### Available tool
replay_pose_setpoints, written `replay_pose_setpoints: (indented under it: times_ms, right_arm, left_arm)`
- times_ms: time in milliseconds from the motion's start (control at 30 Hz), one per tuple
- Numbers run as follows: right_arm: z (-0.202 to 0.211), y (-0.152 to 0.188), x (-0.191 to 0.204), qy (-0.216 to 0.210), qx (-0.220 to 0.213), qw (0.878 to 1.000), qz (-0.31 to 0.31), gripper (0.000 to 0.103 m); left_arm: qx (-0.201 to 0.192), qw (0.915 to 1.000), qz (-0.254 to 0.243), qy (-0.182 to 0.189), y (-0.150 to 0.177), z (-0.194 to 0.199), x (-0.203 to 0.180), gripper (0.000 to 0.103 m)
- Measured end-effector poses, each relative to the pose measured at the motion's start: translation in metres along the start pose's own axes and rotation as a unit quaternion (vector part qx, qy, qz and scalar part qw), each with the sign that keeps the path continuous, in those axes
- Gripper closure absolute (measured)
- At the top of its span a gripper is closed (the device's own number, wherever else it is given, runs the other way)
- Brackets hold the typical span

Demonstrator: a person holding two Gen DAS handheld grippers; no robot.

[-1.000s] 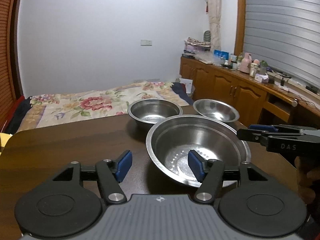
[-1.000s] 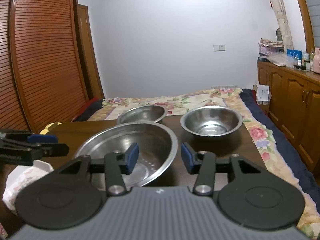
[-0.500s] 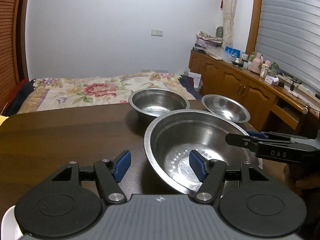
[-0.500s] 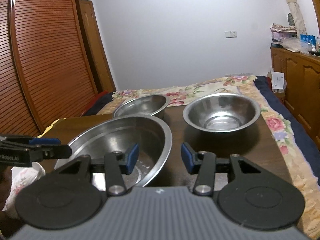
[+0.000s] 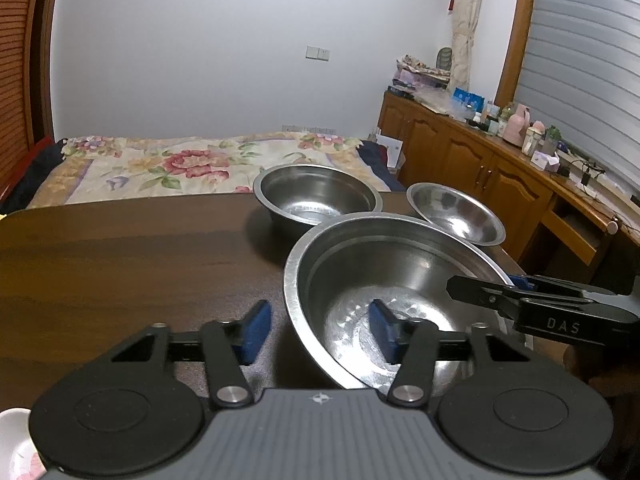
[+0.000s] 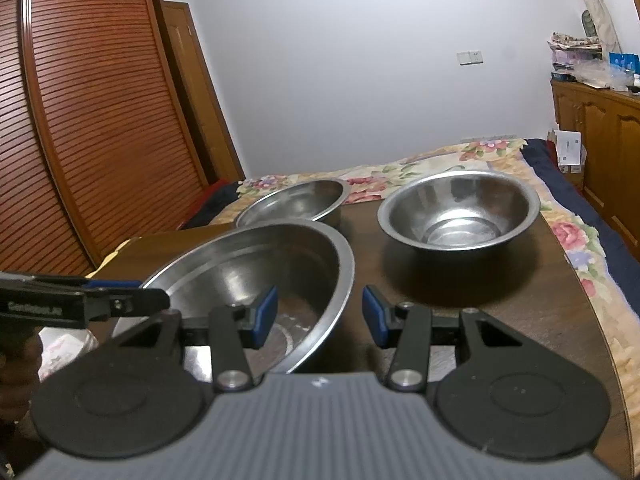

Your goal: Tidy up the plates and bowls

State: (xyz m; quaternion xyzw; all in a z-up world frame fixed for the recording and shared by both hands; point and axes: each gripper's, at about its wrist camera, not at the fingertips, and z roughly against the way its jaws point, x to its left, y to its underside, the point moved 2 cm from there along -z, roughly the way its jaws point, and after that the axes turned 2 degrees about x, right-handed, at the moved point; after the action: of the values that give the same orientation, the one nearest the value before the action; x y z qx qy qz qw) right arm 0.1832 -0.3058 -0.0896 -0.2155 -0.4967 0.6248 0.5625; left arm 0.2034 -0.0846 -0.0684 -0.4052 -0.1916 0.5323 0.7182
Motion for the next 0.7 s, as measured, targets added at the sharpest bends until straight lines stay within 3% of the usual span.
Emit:
replay_pose_setpoints:
  times_ms: [100, 200, 400, 700]
  right_arm:
    - [-0.002, 0.000, 0.000, -0.006, 0.005, 1.000, 0.000, 0.057]
    - [-0.002, 0.000, 0.000, -0.014, 0.010, 1.000, -0.002, 0.070]
    - [0.003, 0.000, -0.001, -0.015, 0.013, 1.000, -0.010, 0.076]
    - [0.028, -0.003, 0.021, -0.005, -0.002, 1.000, 0.006, 0.076]
  left_arm:
    - [0.005, 1.0000, 0.001, -0.004, 0.000, -0.003, 0.000, 0.063]
    - [0.010, 0.9999, 0.001, -0.006, 0.001, -0.005, -0.001, 0.077]
    - [0.003, 1.0000, -0.003, -0.001, 0.002, 0.006, -0.003, 0.077]
    - [-0.026, 0.9996, -0.011, 0.008, 0.004, 0.036, -0.008, 0.077]
